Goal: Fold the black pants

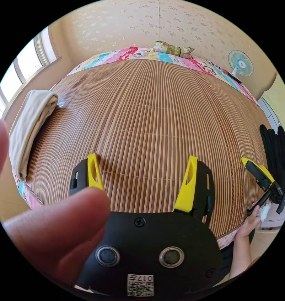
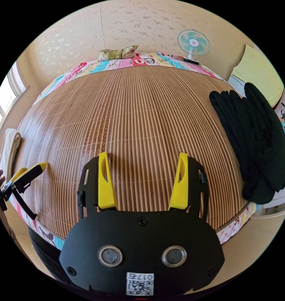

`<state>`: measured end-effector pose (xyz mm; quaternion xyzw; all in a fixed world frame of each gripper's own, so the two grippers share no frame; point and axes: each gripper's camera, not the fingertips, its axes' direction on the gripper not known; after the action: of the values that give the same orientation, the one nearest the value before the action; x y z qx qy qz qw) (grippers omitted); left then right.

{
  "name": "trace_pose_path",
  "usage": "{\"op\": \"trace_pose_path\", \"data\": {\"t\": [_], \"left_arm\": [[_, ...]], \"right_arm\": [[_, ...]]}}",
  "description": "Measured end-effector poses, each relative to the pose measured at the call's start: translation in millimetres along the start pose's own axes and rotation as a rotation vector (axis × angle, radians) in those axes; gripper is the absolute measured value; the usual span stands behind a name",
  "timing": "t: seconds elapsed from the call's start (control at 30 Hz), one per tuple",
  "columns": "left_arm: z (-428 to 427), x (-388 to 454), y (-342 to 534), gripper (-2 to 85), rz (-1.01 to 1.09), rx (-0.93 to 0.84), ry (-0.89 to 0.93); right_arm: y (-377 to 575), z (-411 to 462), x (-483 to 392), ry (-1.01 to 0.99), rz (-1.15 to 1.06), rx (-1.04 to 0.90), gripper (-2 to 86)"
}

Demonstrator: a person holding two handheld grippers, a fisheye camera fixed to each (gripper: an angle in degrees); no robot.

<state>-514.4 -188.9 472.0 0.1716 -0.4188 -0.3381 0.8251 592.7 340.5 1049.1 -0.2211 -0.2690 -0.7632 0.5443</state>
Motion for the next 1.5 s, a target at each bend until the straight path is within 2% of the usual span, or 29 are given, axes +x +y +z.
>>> {"op": "trace_pose_path", "data": {"t": [1.5], "left_arm": [[-5.0, -32.0, -26.2, 36.5, 0.004, 0.005, -0.018]], "right_arm": [[-9.5, 3.9, 54.2, 0.006, 0.000, 0.021, 28.4]]}}
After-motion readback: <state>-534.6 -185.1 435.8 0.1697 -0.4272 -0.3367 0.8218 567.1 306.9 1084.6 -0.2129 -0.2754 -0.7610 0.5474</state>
